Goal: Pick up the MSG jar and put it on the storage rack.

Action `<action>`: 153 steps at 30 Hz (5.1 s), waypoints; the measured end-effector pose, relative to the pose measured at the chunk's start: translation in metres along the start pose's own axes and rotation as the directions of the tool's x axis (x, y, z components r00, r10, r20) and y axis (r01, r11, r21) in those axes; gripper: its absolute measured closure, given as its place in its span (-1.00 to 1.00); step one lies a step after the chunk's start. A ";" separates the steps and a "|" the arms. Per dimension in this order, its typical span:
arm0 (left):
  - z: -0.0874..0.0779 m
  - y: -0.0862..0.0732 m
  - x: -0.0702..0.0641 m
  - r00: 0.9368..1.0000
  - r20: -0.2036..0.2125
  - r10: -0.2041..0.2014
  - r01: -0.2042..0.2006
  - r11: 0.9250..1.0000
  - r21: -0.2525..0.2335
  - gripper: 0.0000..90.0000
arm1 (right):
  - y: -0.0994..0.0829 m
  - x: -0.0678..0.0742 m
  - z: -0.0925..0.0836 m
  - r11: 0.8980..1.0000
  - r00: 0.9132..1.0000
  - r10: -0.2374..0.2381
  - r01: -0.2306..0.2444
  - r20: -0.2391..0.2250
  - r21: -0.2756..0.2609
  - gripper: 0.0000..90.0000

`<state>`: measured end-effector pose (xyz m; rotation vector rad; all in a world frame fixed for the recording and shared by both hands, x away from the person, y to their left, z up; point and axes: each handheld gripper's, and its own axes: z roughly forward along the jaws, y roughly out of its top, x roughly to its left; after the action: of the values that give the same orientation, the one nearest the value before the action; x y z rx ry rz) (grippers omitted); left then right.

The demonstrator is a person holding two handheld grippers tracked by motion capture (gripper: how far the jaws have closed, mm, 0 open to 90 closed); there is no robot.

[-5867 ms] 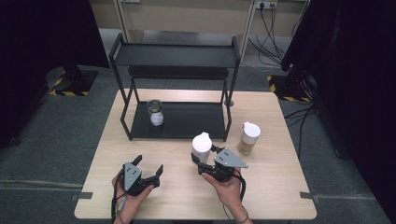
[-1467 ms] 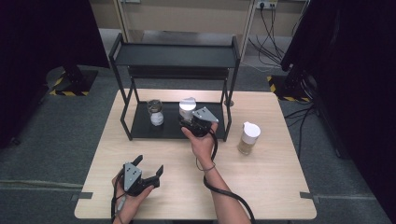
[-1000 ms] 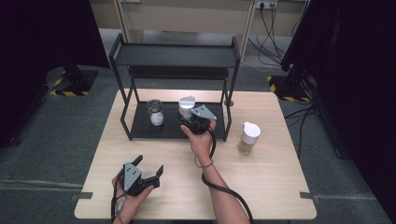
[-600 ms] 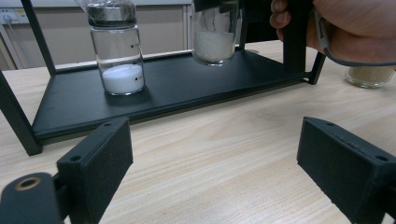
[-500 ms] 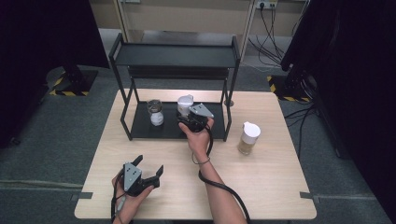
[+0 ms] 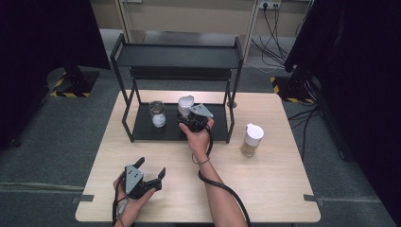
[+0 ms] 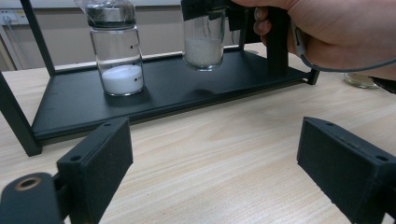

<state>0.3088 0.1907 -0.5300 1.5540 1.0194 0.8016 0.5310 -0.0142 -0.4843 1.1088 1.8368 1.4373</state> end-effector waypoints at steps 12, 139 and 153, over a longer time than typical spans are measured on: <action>0.000 0.000 -0.001 1.000 0.000 0.007 -0.007 1.000 0.002 -0.77 | -0.002 -0.004 0.007 1.000 1.000 -0.006 0.006 0.018 0.010 -0.31; -0.001 0.000 -0.002 1.000 -0.003 0.011 -0.011 1.000 -0.003 -0.77 | -0.024 -0.009 -0.012 0.995 1.000 0.030 -0.029 -0.002 0.092 -0.95; -0.001 0.000 -0.003 1.000 -0.004 0.014 -0.014 1.000 -0.002 -0.78 | -0.024 -0.007 -0.025 0.996 1.000 0.022 -0.021 -0.014 0.092 -0.96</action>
<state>0.3069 0.1887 -0.5301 1.5595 1.0115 0.8158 0.5074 -0.0351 -0.5011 1.1689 1.9237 1.3889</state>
